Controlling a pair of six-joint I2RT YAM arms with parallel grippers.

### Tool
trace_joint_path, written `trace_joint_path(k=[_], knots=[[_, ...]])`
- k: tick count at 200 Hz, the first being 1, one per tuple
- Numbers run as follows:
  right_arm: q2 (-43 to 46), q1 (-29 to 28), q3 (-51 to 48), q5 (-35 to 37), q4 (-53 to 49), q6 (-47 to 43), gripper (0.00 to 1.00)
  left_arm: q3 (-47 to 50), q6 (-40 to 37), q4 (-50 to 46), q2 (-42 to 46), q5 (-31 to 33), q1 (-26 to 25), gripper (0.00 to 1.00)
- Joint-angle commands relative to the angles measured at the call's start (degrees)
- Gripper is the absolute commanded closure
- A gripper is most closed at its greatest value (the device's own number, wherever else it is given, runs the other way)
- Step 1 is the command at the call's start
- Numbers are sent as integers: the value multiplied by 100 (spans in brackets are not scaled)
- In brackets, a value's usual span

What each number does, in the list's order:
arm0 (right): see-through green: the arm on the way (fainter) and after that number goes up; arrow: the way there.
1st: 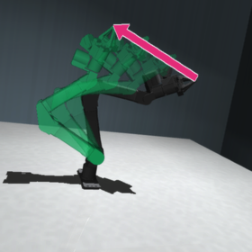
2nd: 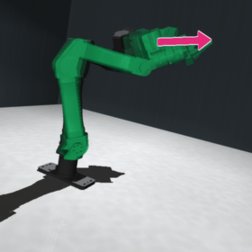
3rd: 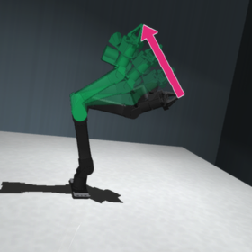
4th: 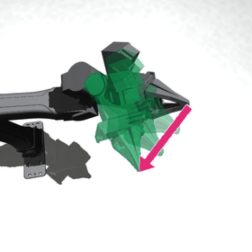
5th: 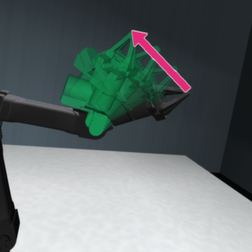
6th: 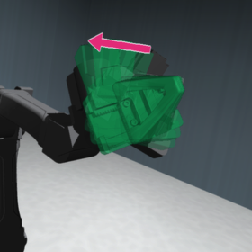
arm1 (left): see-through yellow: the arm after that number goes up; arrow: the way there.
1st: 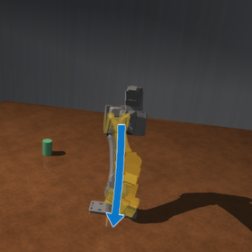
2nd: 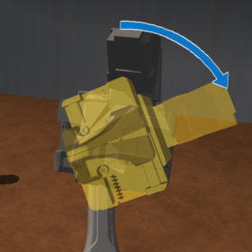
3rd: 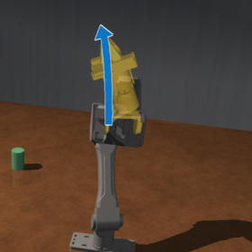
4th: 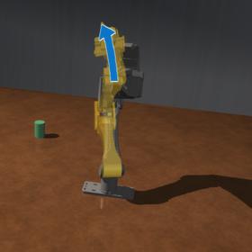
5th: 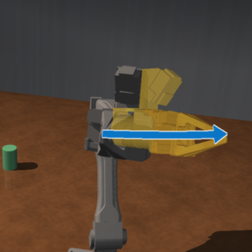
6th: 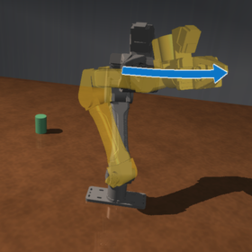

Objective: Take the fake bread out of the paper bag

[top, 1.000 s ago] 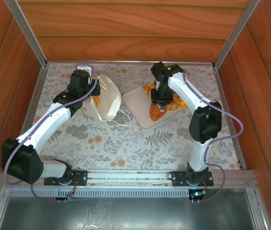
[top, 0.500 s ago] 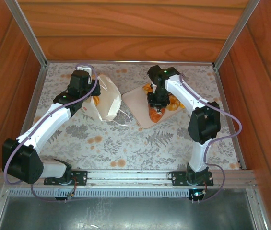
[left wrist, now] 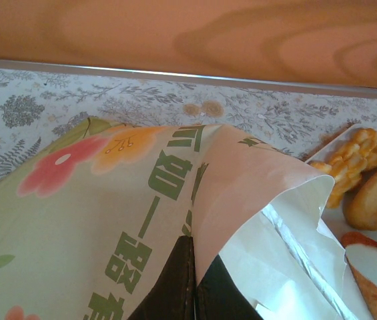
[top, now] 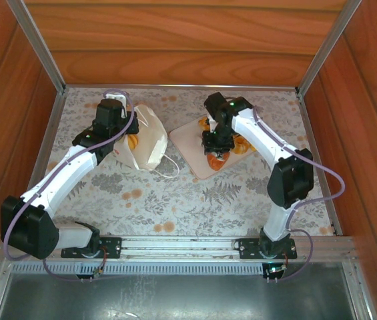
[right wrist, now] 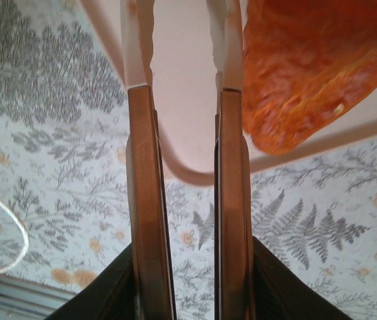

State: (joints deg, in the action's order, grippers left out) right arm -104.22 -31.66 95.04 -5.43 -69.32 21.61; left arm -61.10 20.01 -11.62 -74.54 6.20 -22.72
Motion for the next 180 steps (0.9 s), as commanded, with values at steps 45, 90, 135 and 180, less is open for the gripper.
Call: trace_joint_path(k=[45,90,135,180], knots=[[477,-61,-1074,-358,274,291,61,-12,-142,101,125,-64,21,100],[550,50,-1201,-12,296,479,61,-4,-138,103,175,-127,20,100],[684,98,-1281,-16,446,614,61,-16,-130,101,164,-137,22,100],[786,100,-1285,-422,552,542,61,-15,-321,100,151,-180,22,100]])
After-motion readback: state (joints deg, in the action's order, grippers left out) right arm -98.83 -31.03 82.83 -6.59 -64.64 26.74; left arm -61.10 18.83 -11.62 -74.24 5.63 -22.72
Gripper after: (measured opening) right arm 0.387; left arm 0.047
